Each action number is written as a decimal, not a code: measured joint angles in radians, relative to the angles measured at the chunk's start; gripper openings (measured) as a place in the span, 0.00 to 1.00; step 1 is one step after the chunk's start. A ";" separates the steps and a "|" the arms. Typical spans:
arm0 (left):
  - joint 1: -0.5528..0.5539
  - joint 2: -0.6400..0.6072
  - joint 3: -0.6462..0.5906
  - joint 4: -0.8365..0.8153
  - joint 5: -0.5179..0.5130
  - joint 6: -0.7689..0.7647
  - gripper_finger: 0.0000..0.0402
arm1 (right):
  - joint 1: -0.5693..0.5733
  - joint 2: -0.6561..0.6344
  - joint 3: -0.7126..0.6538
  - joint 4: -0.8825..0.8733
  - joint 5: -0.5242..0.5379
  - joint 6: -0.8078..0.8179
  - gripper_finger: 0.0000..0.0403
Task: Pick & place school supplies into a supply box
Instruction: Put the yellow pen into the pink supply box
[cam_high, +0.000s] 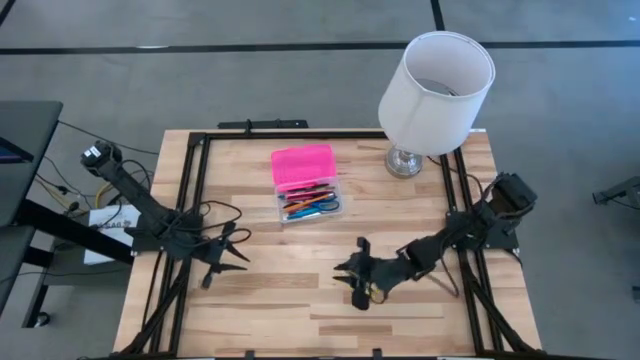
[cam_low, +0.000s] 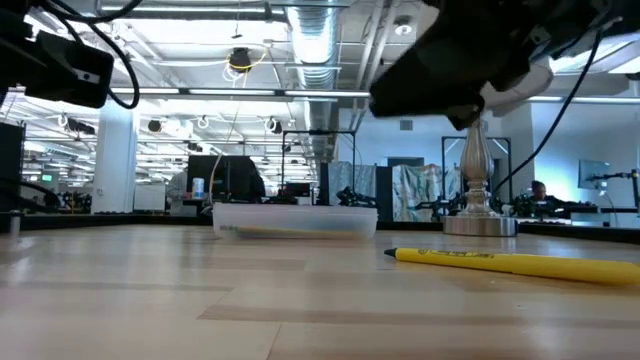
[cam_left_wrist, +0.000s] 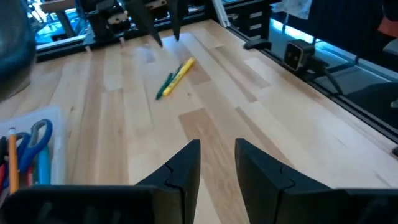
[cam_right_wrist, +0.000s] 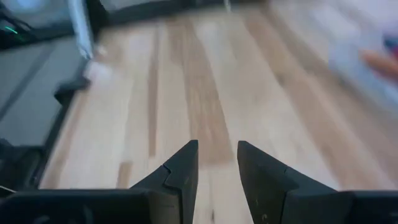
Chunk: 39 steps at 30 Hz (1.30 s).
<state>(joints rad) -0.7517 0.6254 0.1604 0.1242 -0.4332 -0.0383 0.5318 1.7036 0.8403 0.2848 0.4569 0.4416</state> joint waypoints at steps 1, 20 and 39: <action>-0.007 0.000 0.000 0.000 -0.001 0.000 0.24 | 0.007 0.015 0.037 -0.076 0.006 0.049 0.26; -0.045 0.000 0.000 0.002 -0.070 -0.009 0.24 | 0.140 0.169 0.378 -0.790 0.043 0.417 0.26; -0.045 0.000 0.001 -0.002 -0.071 -0.010 0.24 | 0.113 0.169 0.317 -0.782 0.042 0.410 0.26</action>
<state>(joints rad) -0.7967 0.6254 0.1612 0.1223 -0.5041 -0.0479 0.6444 1.8721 1.1573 -0.4976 0.4992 0.8513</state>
